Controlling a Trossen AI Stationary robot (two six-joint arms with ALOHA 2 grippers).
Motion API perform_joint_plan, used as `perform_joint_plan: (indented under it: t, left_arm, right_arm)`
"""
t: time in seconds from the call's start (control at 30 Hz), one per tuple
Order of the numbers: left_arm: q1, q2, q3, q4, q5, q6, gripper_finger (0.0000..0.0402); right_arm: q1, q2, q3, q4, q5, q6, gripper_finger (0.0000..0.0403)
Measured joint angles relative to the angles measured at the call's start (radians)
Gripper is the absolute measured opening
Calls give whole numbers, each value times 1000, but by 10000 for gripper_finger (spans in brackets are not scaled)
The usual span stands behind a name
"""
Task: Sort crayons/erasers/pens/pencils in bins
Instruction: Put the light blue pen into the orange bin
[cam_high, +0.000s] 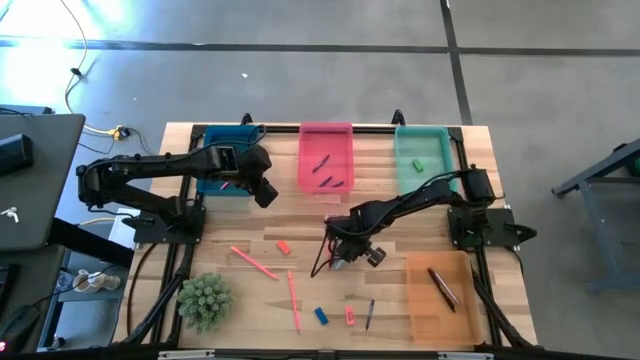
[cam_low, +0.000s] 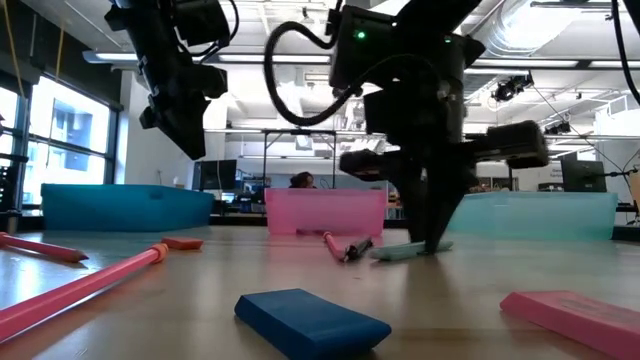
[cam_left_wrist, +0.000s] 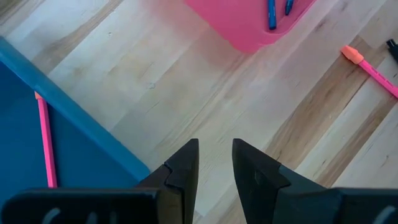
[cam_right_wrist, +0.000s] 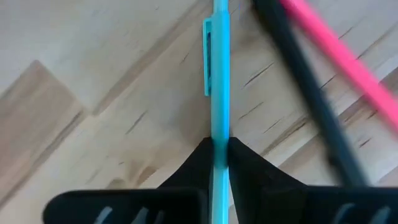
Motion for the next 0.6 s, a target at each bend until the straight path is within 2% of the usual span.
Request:
perform_joint_plan:
  t: [0.3, 0.6]
  left_arm:
    - [0, 0, 0, 0, 3, 46, 87]
    - [0, 0, 0, 1, 4, 122, 87]
  right_arm:
    - [1, -86, -1, -42, 5, 244, 18]
    - [14, -208, 1, -29, 88, 555, 18]
